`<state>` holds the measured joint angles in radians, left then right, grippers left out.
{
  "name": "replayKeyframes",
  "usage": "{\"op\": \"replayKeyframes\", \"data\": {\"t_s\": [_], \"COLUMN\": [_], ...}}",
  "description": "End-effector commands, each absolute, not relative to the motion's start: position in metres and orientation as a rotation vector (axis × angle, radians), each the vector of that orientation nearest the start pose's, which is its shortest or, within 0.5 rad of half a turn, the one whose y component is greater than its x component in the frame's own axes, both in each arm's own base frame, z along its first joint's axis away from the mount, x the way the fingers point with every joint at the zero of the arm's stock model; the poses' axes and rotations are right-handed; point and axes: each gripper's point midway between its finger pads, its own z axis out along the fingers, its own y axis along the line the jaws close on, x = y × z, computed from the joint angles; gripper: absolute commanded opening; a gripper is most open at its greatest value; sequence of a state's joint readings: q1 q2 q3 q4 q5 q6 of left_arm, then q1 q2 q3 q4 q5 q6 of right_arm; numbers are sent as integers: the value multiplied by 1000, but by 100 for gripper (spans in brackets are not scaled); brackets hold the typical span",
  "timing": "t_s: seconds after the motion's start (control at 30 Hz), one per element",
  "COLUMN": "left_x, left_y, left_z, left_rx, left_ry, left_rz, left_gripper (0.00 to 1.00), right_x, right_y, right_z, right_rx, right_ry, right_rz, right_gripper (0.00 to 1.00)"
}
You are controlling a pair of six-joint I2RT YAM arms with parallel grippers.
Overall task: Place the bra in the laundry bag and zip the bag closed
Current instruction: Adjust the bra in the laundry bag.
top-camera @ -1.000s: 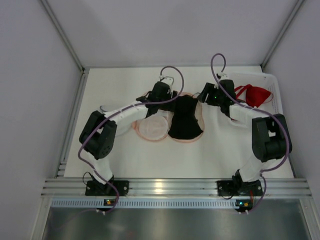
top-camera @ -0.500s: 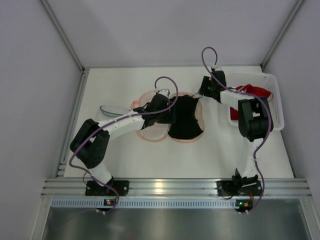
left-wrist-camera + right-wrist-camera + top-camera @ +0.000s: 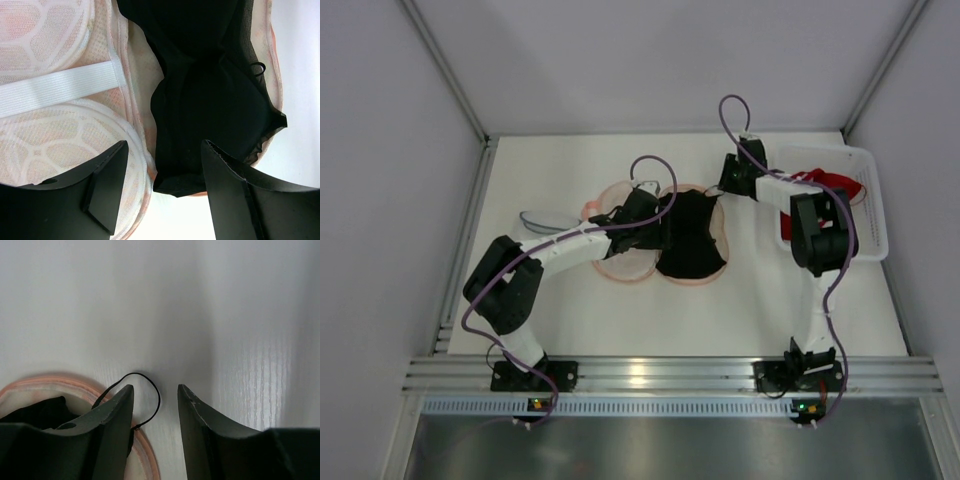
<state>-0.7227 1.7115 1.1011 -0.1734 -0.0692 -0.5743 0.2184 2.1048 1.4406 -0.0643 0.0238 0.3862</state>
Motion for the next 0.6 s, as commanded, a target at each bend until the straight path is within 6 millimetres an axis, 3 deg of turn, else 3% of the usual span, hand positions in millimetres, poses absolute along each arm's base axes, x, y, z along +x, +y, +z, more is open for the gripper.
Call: {"op": "replayKeyframes", "data": {"t_s": [0.0,0.17,0.33,0.43,0.47,0.53,0.57], "left_x": [330,329,328,328,328,329,329], "left_y": [-304,-304,-303,-301,-301,-300,-301], "left_z": [86,81,79,81,79,77,74], "left_rx": [137,153,155,155,153,149,144], "left_ry": [2391,2401,2404,2397,2400,2404,2411], "left_rz": [-544,-539,-532,-525,-519,-514,-509], "left_gripper": [66,66,66,66,66,66,66], "right_x": [525,524,525,524,525,522,524], "right_y": [139,145,148,149,149,150,152], "right_z": [44,36,31,32,36,40,53], "right_rx": [202,205,207,205,204,201,198], "right_ry": [2312,2321,2333,2335,2328,2321,2285], "right_rz": [277,306,285,287,290,296,309], "right_gripper": [41,34,34,22,12,0,0]}}
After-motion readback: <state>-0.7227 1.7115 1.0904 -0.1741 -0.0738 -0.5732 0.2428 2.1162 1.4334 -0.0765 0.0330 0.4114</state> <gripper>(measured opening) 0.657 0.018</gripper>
